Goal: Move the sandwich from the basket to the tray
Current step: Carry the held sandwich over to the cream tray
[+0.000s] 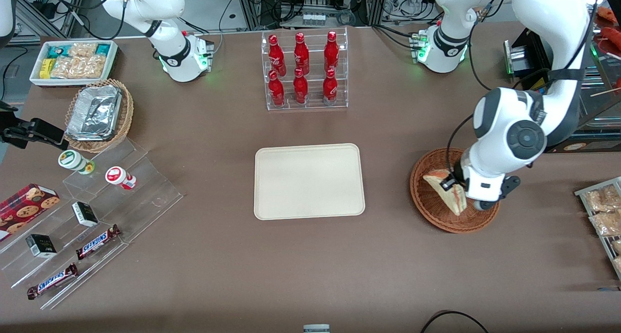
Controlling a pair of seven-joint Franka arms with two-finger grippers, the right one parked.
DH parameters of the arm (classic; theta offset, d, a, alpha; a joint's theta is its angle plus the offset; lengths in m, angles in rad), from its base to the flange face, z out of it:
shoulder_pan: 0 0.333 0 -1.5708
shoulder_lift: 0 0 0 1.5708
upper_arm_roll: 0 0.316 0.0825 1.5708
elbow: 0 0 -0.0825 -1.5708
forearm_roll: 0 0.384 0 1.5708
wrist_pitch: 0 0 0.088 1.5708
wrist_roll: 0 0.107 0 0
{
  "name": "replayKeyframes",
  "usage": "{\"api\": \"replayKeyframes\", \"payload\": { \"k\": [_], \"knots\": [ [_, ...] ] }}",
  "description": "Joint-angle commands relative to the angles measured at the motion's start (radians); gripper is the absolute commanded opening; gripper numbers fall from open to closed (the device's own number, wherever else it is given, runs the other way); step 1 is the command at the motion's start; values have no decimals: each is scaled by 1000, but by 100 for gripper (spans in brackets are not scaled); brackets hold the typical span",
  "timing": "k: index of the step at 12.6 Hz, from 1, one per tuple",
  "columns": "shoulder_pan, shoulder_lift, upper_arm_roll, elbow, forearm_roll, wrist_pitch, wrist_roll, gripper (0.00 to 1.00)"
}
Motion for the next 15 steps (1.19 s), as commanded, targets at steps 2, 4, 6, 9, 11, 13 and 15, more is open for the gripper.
{"api": "replayKeyframes", "payload": {
  "k": [2, 4, 6, 9, 11, 13, 15],
  "knots": [
    [-1, 66, -115, 62, 63, -17, 60, 0],
    [-4, 151, -198, 156, 87, -38, 43, 0],
    [-88, 217, -221, 226, 144, -46, -32, 0],
    [-206, 319, -220, 332, 199, -52, -147, 0],
    [-289, 390, -218, 417, 222, -54, -198, 0],
    [-341, 447, -217, 471, 265, -54, -228, 0],
    [-392, 490, -217, 523, 270, -60, -250, 0]
  ]
}}
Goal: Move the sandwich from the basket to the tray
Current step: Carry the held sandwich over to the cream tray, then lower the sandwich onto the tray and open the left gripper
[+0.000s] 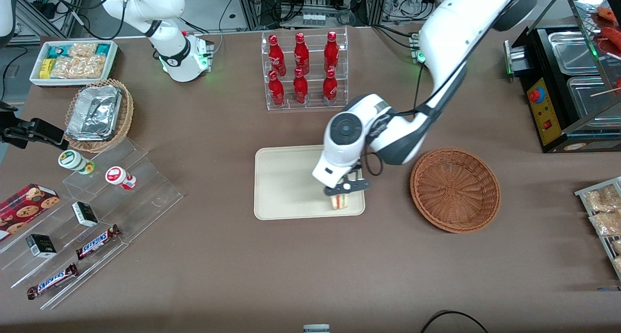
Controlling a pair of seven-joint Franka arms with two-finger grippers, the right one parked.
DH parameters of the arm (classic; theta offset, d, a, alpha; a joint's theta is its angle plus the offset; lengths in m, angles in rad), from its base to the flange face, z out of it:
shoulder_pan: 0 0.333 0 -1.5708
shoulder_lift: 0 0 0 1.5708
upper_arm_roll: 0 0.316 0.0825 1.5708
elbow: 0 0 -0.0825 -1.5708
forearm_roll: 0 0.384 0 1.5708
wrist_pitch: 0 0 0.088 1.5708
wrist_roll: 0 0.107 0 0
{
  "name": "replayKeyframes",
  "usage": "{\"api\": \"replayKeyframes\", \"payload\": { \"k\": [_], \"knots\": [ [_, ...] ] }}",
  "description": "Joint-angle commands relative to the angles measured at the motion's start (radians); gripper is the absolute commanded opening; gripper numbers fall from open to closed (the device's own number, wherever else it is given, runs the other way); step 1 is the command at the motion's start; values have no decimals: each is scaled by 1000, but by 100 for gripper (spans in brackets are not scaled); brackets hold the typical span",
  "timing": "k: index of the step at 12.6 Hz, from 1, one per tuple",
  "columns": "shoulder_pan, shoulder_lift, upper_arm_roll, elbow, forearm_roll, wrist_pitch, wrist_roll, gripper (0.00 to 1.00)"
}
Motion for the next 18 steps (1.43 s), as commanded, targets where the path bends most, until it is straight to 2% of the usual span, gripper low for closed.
{"api": "replayKeyframes", "payload": {
  "k": [1, 5, 9, 14, 15, 16, 18],
  "knots": [
    [-64, 85, 2, 130, 26, -60, -35, 0],
    [-146, 184, 2, 279, 27, -146, -78, 0],
    [-215, 221, 70, 324, 26, -142, -111, 0],
    [-228, 239, 74, 343, 27, -128, -153, 0],
    [-228, 244, 74, 342, 26, -125, -154, 44],
    [-228, 245, 74, 341, 27, -124, -154, 99],
    [-228, 244, 74, 341, 27, -124, -144, 100]
  ]
}}
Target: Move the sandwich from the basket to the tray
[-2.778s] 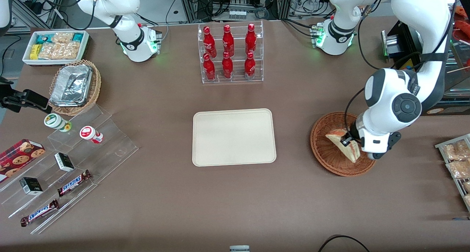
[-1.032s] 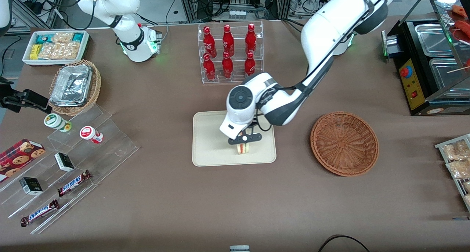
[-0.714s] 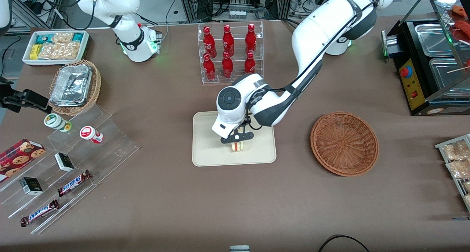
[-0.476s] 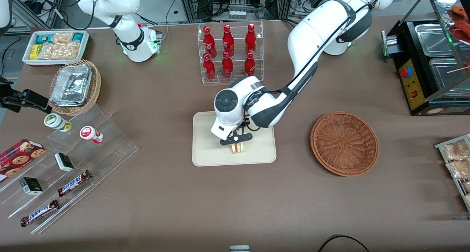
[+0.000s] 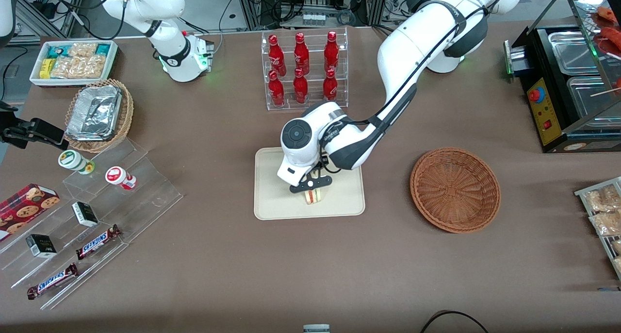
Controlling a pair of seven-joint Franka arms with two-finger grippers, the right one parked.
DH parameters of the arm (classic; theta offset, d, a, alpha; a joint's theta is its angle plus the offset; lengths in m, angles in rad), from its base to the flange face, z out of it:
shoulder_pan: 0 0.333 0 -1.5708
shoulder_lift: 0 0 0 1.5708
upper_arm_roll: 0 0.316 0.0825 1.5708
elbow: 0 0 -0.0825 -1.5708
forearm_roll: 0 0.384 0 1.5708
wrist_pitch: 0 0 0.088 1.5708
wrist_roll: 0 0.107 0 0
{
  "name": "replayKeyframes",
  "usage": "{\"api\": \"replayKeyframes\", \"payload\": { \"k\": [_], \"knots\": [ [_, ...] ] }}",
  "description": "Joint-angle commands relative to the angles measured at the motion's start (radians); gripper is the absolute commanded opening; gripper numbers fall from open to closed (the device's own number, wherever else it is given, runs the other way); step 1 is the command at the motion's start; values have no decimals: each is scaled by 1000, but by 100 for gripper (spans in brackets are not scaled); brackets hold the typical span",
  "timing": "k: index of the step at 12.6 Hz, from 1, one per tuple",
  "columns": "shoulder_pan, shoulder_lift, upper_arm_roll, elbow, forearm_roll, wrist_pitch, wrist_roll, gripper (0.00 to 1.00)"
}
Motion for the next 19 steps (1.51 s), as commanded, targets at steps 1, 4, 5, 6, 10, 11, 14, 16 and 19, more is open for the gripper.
{"api": "replayKeyframes", "payload": {
  "k": [1, 4, 5, 6, 10, 11, 14, 16, 19],
  "knots": [
    [-20, 17, 9, 43, 22, -12, -8, 100],
    [-7, -6, 8, 45, 18, -14, 0, 100],
    [12, -16, 3, 45, 12, -18, 0, 100],
    [28, -37, 0, 43, 6, -23, -2, 100],
    [63, -103, 2, 38, 8, -43, 1, 100],
    [74, -117, 2, 35, 9, -44, 23, 100],
    [123, -157, 6, 29, 9, -150, 161, 100],
    [183, -189, -1, 6, 5, -198, 184, 100],
    [308, -333, -3, -173, -66, -172, 341, 100]
  ]
}}
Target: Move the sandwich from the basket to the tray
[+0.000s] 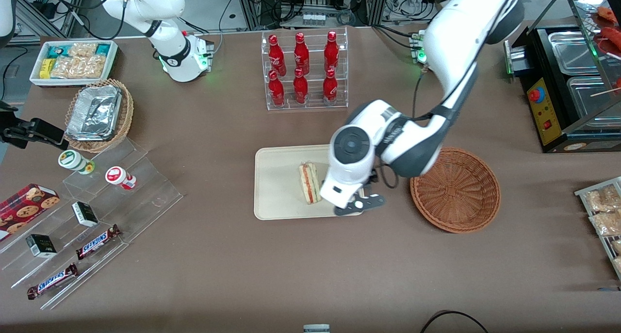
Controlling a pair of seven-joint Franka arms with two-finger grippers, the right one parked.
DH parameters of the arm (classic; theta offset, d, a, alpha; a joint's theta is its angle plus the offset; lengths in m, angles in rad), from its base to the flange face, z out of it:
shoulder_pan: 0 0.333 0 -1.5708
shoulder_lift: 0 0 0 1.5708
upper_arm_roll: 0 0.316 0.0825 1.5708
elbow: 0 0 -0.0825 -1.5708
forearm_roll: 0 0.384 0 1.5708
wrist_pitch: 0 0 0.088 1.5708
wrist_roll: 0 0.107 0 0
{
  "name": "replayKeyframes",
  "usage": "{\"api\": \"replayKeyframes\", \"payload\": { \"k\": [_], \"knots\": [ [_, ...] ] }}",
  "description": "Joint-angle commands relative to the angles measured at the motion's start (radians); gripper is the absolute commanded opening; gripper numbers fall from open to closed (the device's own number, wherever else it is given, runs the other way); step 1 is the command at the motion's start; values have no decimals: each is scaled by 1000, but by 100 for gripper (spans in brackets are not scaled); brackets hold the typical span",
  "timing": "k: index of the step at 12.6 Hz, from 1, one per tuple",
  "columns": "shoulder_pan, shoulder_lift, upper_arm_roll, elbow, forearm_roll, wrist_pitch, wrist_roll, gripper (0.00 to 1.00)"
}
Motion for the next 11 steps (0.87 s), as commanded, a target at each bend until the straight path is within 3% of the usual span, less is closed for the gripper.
{"api": "replayKeyframes", "payload": {
  "k": [1, 6, 11],
  "knots": [
    [116, -163, -8, -195, -55, 11, 142, 100],
    [288, -327, -7, -364, -145, 7, 421, 100],
    [374, -448, 27, -396, -188, -93, 644, 100]
  ]
}}
